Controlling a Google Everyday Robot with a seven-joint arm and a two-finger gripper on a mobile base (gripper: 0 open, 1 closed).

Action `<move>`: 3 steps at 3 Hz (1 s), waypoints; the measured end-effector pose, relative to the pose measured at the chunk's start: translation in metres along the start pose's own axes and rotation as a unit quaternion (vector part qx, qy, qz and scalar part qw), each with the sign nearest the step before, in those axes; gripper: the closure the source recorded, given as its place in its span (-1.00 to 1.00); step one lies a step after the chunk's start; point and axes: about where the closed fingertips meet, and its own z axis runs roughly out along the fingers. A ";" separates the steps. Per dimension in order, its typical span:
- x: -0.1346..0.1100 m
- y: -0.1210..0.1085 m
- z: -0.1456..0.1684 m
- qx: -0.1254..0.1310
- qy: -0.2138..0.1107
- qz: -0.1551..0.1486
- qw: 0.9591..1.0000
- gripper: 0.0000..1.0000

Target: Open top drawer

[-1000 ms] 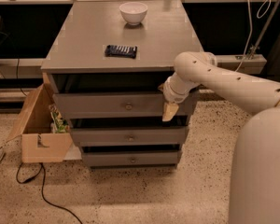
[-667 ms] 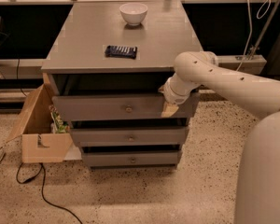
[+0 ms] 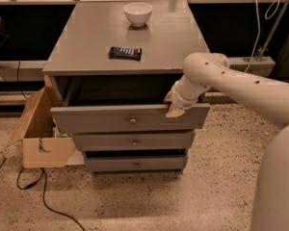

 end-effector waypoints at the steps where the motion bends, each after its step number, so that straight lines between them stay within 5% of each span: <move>1: 0.000 0.008 0.001 -0.009 -0.006 0.008 1.000 0.80; 3: 0.000 0.008 0.002 -0.009 -0.006 0.008 1.000 -0.14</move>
Offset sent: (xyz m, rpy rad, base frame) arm -0.0070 -0.0008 -0.0036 0.0110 0.0224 -0.0065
